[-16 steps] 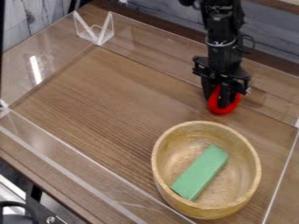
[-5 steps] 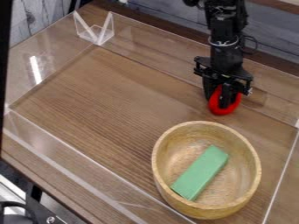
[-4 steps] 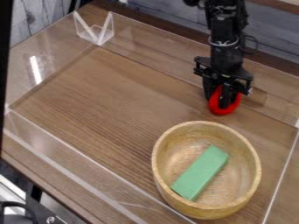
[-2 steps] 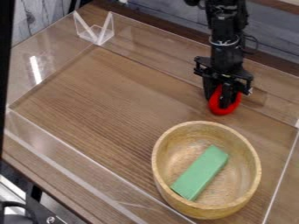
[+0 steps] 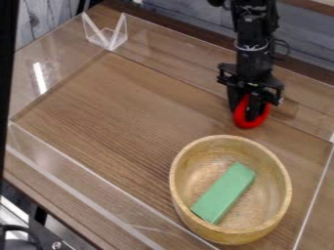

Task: Move the red object to the right side of the table

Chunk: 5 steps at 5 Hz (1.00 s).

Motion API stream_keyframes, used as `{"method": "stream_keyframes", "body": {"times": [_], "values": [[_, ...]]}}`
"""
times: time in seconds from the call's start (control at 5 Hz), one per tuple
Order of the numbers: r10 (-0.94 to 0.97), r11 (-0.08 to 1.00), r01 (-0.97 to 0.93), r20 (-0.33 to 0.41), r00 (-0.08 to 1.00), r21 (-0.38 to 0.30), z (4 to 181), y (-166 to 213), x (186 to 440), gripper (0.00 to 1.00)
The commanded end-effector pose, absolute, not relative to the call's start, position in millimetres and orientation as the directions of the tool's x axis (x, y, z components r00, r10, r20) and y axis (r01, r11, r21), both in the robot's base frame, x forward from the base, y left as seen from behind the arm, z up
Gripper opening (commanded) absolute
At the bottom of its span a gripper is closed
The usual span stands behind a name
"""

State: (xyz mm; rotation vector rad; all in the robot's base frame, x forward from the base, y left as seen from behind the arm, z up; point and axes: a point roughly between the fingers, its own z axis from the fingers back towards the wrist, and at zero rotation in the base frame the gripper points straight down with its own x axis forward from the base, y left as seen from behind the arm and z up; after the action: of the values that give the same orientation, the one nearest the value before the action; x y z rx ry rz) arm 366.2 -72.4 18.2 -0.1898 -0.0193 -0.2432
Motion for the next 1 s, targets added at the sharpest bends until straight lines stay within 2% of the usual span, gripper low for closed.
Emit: {"method": "stream_keyframes", "body": {"times": [0.0,0.2,0.4,0.8], "values": [[-0.279,0.941,0.280,0.032,0.960,-0.189,16.5,-93.9,361.0,0.00],[-0.278,0.942,0.278,0.028,0.960,-0.190,17.0,-94.1,360.7,1.00],[-0.275,0.942,0.275,0.026,0.961,-0.191,21.2,-93.7,360.4,0.00],[-0.267,0.944,0.266,0.023,0.963,-0.196,27.4,-90.6,358.6,0.00]]}}
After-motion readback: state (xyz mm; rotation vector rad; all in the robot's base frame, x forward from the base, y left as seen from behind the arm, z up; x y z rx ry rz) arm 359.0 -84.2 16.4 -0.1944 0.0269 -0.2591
